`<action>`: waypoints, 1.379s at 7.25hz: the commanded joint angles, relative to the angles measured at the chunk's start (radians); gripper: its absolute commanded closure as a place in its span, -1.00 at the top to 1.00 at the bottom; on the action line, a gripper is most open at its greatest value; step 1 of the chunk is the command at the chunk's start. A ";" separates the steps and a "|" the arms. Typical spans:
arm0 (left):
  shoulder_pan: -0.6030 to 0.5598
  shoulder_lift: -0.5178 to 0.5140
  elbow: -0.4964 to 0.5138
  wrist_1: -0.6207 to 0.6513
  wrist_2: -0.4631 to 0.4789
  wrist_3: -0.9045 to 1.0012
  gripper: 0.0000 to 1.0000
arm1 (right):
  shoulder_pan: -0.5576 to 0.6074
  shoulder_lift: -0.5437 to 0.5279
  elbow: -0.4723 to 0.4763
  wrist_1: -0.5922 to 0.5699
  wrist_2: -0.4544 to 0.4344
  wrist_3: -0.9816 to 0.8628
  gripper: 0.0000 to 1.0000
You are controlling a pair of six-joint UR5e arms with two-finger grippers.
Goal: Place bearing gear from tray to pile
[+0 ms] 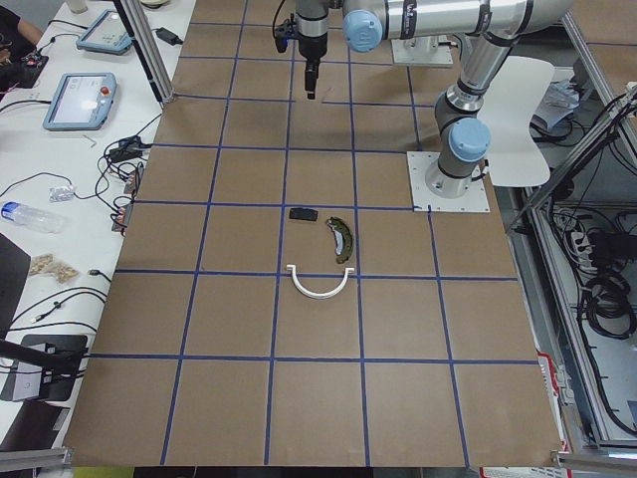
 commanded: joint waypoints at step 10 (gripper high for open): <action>0.008 0.006 0.018 -0.005 -0.100 -0.012 1.00 | 0.191 -0.265 0.014 0.139 -0.051 0.071 -0.88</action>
